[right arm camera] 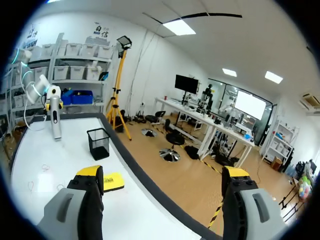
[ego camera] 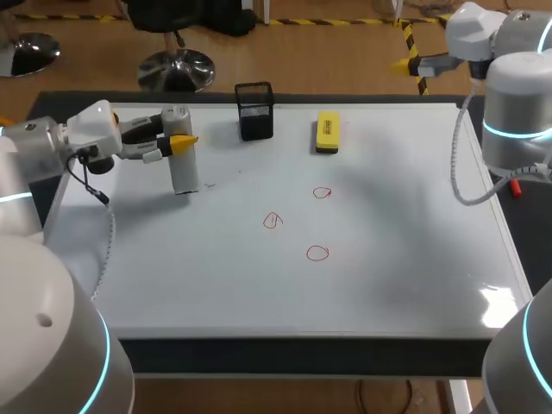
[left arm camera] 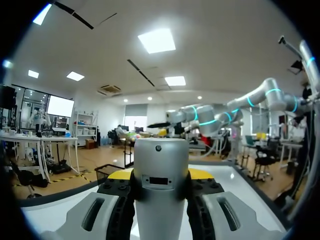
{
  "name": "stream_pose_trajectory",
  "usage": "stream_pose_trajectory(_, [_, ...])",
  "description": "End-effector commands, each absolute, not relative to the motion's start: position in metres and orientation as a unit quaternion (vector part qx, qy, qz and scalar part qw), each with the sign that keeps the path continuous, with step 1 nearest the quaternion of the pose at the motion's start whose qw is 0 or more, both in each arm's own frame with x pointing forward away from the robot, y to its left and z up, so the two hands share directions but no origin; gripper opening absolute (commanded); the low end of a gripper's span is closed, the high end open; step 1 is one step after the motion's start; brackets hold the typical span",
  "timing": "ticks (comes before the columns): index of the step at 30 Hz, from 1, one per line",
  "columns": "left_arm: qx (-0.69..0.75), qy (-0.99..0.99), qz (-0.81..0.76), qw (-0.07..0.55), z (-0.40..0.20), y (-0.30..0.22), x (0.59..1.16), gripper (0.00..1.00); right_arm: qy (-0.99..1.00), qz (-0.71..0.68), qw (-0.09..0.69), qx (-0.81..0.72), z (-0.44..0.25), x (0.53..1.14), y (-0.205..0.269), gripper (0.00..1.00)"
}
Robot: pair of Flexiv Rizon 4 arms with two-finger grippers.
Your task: Pick up the inspection probe, press it on each red-marked spot on the whiteboard one by one, put down the probe, pick up the eraser, and wipe off all the red marks.
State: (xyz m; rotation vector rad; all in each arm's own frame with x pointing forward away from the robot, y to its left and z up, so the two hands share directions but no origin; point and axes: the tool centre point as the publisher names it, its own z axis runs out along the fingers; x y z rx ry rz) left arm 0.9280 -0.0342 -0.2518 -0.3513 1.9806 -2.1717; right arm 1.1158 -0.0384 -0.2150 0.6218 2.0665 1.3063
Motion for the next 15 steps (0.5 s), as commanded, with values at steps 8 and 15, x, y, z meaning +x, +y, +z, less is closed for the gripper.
stream_pose_trajectory(8, [-0.119,0.666,-0.731,0.092,-0.251,-0.035,0.928,0.0,0.906,0.411,0.084,-0.055,-0.227,1.131,0.008,1.0])
stream_pose_trajectory(15, [-0.119,0.666,-0.731,0.092,-0.251,-0.035,0.928,0.0,0.927,0.308,-0.023,-0.215,-0.251,1.123,0.036,1.0])
